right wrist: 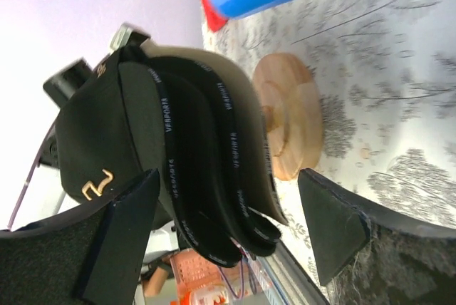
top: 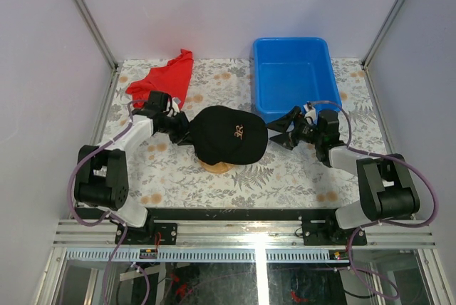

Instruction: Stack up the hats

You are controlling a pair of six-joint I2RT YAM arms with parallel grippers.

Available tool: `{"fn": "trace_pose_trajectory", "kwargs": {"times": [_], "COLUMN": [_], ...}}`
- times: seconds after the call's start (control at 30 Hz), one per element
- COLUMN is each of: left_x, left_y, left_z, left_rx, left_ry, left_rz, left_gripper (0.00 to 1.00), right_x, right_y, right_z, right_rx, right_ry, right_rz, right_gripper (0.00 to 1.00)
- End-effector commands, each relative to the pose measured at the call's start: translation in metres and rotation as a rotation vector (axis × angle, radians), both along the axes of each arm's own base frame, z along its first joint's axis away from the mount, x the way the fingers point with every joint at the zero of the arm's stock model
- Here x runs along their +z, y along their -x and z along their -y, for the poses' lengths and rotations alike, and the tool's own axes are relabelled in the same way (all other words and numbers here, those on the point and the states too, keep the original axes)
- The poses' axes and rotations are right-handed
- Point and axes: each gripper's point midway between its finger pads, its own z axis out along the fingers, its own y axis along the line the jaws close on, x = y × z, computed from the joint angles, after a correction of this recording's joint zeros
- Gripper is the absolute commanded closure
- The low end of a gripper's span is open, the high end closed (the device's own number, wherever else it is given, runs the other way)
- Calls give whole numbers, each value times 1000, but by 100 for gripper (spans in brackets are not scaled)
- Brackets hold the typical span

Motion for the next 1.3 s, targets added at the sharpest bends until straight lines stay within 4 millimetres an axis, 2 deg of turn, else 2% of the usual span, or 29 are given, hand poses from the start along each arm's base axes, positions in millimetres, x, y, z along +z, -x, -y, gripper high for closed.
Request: {"fn": "trace_pose_trajectory", "kwargs": {"times": [0.0, 0.23, 0.3, 0.37, 0.47, 0.57, 0.6, 0.63, 0.7, 0.73, 0.8, 0.83, 0.97, 1.27], "left_x": [-16, -20, -20, -21, -20, -20, -20, -18, -11, -5, 12, 21, 42, 91], "left_y": [-3, -3, -3, -3, -3, -3, -3, -3, -7, -10, -17, -20, -29, -35], "left_z": [-12, -11, -11, -11, -10, -11, -11, -11, -15, -17, -21, -22, -30, -38], "left_rx": [0, -3, -2, -1, -1, 1, 1, 5, 28, 43, 81, 95, 158, 241], "left_ry": [-69, -66, -63, -62, -59, -60, -61, -66, -71, -67, -53, -43, -29, 87], "left_rz": [-27, -37, -35, -38, -37, -35, -34, -27, 1, 28, 92, 120, 191, 352], "left_gripper": [79, 79, 79, 79, 79, 80, 80, 80, 79, 75, 62, 57, 47, 48], "right_x": [33, 32, 27, 22, 18, 16, 16, 15, 16, 18, 22, 26, 30, 31], "right_y": [4, 15, 19, 22, 23, 25, 25, 25, 25, 25, 23, 23, 21, 21], "right_z": [-31, -42, -44, -47, -52, -55, -55, -54, -54, -53, -51, -49, -43, -27], "right_rx": [68, 94, 97, 106, 118, 124, 121, 121, 122, 121, 118, 114, 106, 80], "right_ry": [-66, -76, -68, -64, -69, -71, -68, -63, -43, -29, 9, 32, 103, 185], "right_rz": [140, 129, 119, 105, 93, 89, 87, 85, 94, 99, 118, 139, 164, 174], "right_gripper": [15, 16, 29, 49, 69, 96, 99, 94, 69, 61, 42, 37, 30, 27]}}
